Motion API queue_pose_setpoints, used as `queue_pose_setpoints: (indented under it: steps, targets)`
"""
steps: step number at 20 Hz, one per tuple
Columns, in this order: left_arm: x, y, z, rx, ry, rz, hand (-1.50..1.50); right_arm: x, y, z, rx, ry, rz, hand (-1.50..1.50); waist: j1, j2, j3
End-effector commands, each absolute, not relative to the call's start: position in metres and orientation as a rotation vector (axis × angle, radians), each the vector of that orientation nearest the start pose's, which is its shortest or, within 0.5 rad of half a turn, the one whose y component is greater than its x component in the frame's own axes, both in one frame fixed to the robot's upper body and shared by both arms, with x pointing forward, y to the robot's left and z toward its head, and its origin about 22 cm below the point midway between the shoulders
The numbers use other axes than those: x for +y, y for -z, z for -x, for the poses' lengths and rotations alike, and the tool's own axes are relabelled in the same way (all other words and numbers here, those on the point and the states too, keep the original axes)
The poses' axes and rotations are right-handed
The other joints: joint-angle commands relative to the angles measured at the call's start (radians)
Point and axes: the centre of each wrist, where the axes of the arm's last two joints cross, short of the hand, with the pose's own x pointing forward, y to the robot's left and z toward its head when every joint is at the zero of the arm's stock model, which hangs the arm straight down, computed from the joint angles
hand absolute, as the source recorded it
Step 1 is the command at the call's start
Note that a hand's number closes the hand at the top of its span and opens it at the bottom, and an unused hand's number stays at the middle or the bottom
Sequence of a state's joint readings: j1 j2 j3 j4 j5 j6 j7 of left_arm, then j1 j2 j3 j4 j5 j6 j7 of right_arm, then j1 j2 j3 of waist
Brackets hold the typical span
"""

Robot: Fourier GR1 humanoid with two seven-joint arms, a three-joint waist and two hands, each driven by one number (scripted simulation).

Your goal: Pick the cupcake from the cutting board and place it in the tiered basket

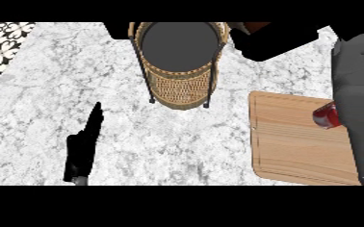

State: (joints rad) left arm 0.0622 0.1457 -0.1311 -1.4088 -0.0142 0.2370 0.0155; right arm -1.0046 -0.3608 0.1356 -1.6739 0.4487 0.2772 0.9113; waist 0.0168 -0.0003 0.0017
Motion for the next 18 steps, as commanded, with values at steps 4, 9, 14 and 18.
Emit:
queue_pose_setpoints:
  steps: [4, 9, 14, 18]
  targets:
    - [0.258, 0.052, -0.225, -1.299, 0.029, -0.253, 0.00, -0.101, -0.286, -0.355, -1.602, -0.827, 0.811, 1.50, 0.002, 0.005, -0.002]
    - [0.240, 0.059, -0.223, -1.308, 0.031, -0.250, 0.00, -0.073, -0.272, -0.371, -1.578, -0.835, 0.807, 1.50, -0.001, 0.004, -0.002]
    - [0.243, 0.050, -0.213, -1.310, 0.049, -0.238, 0.00, -0.065, -0.230, -0.392, -1.517, -0.812, 0.833, 1.50, 0.002, 0.004, -0.002]
    - [0.235, 0.051, -0.212, -1.311, 0.035, -0.233, 0.00, -0.054, -0.218, -0.405, -1.524, -0.784, 0.749, 1.50, 0.003, 0.005, -0.002]
